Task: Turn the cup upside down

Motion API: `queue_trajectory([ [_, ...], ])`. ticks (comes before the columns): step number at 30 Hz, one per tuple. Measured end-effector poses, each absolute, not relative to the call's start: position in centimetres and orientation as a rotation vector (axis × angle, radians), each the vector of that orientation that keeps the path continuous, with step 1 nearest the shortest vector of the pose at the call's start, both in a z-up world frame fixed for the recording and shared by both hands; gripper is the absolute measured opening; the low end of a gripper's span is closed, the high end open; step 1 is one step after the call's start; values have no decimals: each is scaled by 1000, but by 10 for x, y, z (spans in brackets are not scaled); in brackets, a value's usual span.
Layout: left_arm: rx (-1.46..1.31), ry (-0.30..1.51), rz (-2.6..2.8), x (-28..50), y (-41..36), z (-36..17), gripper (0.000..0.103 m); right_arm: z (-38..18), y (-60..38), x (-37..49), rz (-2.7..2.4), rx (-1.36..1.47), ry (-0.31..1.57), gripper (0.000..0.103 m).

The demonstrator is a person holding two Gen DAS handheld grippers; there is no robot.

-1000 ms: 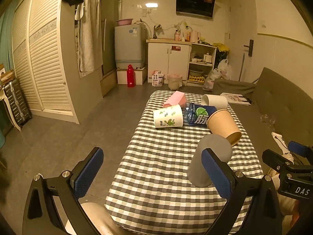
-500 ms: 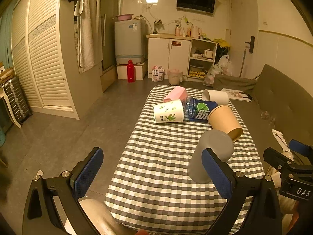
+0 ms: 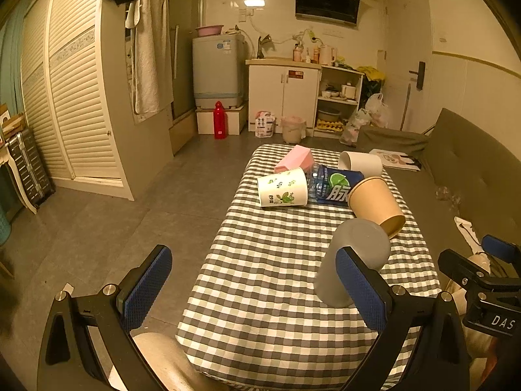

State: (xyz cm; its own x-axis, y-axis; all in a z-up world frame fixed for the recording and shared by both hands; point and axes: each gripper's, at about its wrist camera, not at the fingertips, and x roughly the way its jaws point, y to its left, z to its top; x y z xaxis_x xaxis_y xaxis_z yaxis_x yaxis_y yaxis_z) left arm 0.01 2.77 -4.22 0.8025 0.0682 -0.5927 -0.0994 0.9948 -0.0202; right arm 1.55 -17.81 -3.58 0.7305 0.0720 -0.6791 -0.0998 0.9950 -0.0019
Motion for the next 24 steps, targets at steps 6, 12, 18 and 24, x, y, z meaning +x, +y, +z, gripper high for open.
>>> queue_trajectory([
  [6,-45,631,89,0,26,-41,103,-37,-178,16,95,-41,748,103],
  [12,-44,630,90,0,26,-41,103,-38,-178,16,94,-42,751,103],
  [18,-46,630,90,0,26,-41,103,-40,-177,16,94,-44,753,103],
  [24,-39,625,95,0,26,-40,103,-42,-177,17,94,-47,759,103],
])
